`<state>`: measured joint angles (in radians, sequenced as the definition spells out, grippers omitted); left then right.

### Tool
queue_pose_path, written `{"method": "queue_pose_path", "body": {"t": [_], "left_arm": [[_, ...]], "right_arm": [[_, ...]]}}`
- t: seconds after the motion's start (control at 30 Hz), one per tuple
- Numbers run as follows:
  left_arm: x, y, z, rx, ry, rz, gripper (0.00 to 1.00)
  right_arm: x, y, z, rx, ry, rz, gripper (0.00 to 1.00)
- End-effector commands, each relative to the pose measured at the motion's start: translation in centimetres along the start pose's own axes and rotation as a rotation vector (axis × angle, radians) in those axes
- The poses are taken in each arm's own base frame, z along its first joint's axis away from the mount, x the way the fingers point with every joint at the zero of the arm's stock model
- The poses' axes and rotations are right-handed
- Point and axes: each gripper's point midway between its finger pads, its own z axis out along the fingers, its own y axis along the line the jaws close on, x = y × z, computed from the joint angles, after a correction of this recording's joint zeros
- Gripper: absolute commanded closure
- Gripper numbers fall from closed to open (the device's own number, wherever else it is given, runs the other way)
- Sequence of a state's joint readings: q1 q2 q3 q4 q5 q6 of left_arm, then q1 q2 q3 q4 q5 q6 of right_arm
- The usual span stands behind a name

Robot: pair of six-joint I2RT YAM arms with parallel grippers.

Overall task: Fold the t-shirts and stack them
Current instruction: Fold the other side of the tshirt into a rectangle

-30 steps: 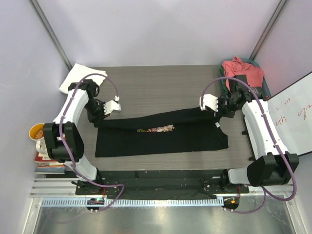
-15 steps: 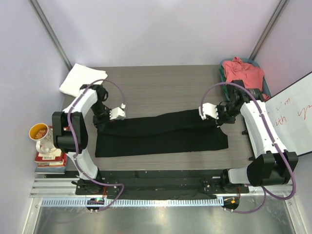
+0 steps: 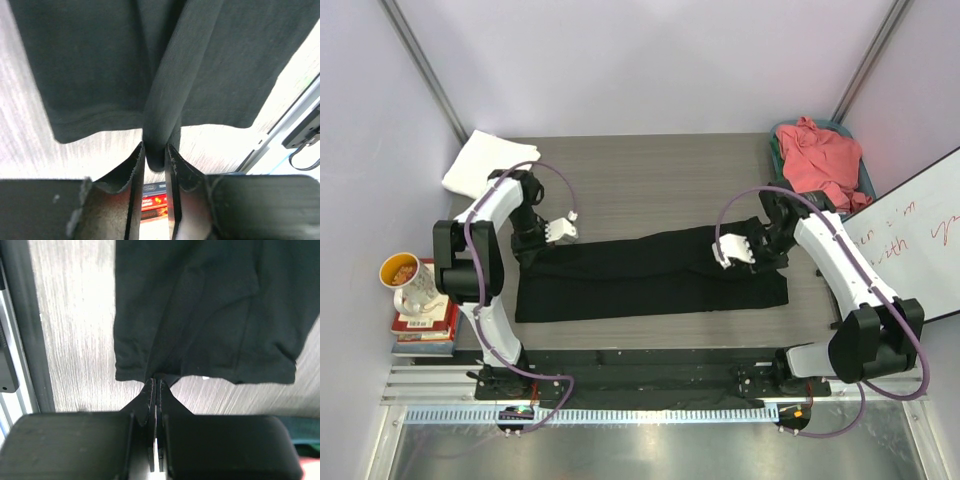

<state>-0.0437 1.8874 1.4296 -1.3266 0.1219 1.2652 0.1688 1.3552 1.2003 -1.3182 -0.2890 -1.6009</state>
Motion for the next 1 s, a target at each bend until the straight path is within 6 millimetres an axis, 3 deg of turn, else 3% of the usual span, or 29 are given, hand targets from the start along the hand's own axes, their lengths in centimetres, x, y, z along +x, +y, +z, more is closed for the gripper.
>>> {"method": "queue_pose_path", "body": {"t": [0.0,0.03,0.07,0.27,0.33,0.4,0.43,0.5,0.53,0.57,0.8,0.87,0.9,0.97], "left_arm": [[0.4,-0.9,-1.1,0.041,0.031,0.005,0.76],[0.5,-1.0,-1.1,0.047,0.035,0.009,0.73],[0.6,-1.2,-1.1,0.048,0.034,0.016,0.64],[0.7,-1.7,-1.1,0.063,0.036,0.029,0.59],[0.7,-1.9,-1.2,0.071,0.037,0.031,0.5],[0.7,-1.9,-1.4,0.066,0.036,0.034,0.43],[0.8,-2.1,-1.5,0.072,0.037,0.038,0.37],[0.7,-2.2,-1.8,0.073,0.036,0.046,0.36],[0.7,-2.3,-1.9,0.078,0.035,0.056,0.36],[0.8,-2.7,-2.4,0.085,0.038,0.057,0.29],[1.8,-4.4,-4.6,0.097,0.078,0.144,0.21],[2.3,-3.7,-4.6,0.041,0.105,0.147,0.21],[2.0,-1.4,-4.4,-0.062,0.102,0.136,0.2],[1.9,-0.4,-3.6,-0.102,0.093,0.109,0.2]], "right_arm": [[-0.3,0.9,0.5,-0.035,0.02,-0.056,0.99],[-0.3,1.2,0.5,-0.049,0.023,-0.074,0.99],[-0.2,1.5,0.6,-0.054,0.031,-0.082,0.99],[0.2,3.2,0.7,-0.103,0.066,-0.16,0.98],[0.8,3.9,0.6,-0.133,0.102,-0.175,0.82],[1.1,4.2,0.6,-0.139,0.115,-0.178,0.59],[1.2,4.1,0.4,-0.133,0.121,-0.18,0.56],[1.2,3.9,0.3,-0.117,0.122,-0.183,0.53],[1.1,3.6,0.3,-0.108,0.124,-0.185,0.53],[1.1,3.5,0.3,-0.102,0.125,-0.182,0.53],[1.1,2.0,0.3,-0.047,0.128,-0.131,0.53],[1.1,0.4,0.5,0.027,0.132,-0.099,0.55],[1.4,0.0,0.9,0.045,0.142,-0.085,0.61],[1.5,-2.4,1.4,0.151,0.143,-0.048,0.69]]}}
